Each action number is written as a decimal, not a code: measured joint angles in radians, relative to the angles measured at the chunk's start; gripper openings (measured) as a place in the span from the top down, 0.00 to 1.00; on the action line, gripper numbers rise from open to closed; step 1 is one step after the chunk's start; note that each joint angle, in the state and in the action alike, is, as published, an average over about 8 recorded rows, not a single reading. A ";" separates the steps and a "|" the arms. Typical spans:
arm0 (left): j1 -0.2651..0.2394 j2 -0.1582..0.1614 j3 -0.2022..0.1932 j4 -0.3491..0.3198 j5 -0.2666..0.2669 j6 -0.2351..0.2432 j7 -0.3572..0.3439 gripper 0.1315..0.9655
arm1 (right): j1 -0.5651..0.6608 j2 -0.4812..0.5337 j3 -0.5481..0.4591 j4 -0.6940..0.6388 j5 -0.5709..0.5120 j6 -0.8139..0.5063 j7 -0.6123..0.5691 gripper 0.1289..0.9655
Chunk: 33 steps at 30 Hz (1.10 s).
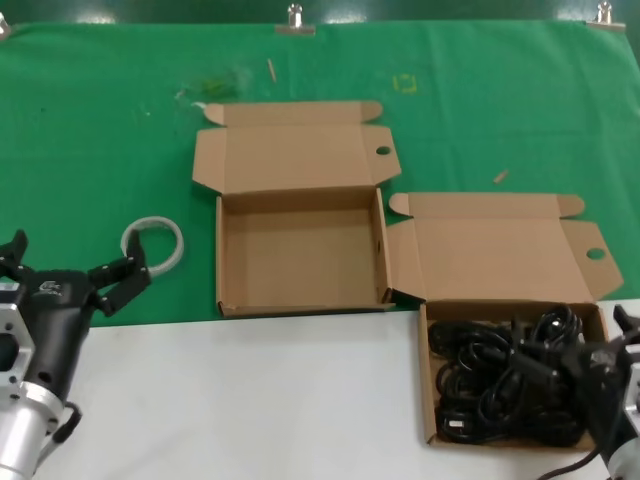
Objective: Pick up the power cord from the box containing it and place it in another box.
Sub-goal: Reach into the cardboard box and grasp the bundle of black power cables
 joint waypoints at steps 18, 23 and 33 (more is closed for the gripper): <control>0.000 0.000 0.000 0.000 0.000 0.000 0.000 0.23 | 0.058 -0.026 0.006 -0.152 0.584 -0.141 -0.343 0.01; 0.000 0.000 0.000 0.000 0.000 0.000 0.000 0.37 | 0.068 -0.026 0.006 -0.183 0.771 -0.170 -0.486 0.02; 0.000 0.000 0.000 0.000 0.000 0.000 0.000 0.65 | 0.056 -0.026 0.004 -0.205 0.916 -0.156 -0.559 0.13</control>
